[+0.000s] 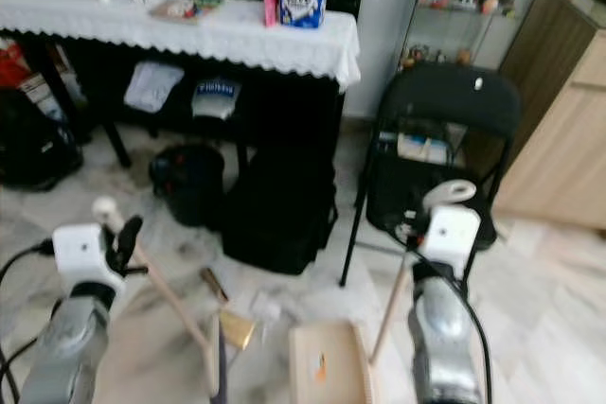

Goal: Sweep floor

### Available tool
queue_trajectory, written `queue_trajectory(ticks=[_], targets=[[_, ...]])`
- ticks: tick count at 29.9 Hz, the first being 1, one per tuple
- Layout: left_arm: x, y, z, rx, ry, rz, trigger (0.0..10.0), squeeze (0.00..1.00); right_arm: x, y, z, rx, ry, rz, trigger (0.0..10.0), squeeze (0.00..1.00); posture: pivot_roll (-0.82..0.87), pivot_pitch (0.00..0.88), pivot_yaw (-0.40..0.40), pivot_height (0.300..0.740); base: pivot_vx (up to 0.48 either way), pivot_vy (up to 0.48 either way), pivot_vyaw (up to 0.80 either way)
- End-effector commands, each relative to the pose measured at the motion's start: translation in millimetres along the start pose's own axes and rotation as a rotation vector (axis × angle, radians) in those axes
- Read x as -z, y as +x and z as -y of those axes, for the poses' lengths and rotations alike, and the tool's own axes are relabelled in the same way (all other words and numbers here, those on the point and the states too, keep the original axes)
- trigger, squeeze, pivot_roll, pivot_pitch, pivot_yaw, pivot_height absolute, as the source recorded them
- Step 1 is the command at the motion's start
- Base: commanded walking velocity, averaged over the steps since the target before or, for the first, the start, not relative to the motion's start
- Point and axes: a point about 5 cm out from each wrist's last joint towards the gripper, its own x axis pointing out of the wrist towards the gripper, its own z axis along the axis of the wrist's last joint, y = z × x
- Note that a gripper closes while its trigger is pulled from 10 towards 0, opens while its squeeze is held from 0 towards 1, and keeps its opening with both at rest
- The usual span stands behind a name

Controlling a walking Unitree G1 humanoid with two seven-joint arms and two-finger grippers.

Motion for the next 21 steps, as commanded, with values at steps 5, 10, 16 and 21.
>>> queue_trajectory(ticks=[5, 10, 16, 21], targets=[[-14.2, 4.5, 3.4, 0.008, 0.018, 0.068, 10.0, 0.0, -8.4, 1.8, 6.6, 0.025, 0.011, 0.038, 10.0, 0.0, 0.0, 0.0, -0.014, 0.74, 0.334, 0.0, 0.0], [-14.4, 4.5, 3.1, 0.006, 0.017, 0.07, 10.0, 0.0, -8.6, 1.9, 6.8, 0.027, 0.01, 0.039, 10.0, 0.0, 0.0, 0.0, -0.014, 0.74, 0.333, 0.0, 0.0], [-15.0, 4.6, 2.0, -0.001, 0.015, 0.077, 10.0, 0.0, -8.3, 1.0, 9.1, 0.032, 0.005, 0.038, 10.0, 0.0, 0.0, 0.0, -0.014, 0.74, 0.161, 0.0, 0.0], [-15.3, 4.1, 2.5, 0.004, 0.011, 0.078, 10.0, 0.0, -7.0, -1.3, 13.0, 0.039, -0.008, 0.03, 10.0, 0.0, 0.0, 0.0, -0.013, 0.74, 0.0, 0.0, 0.0]])
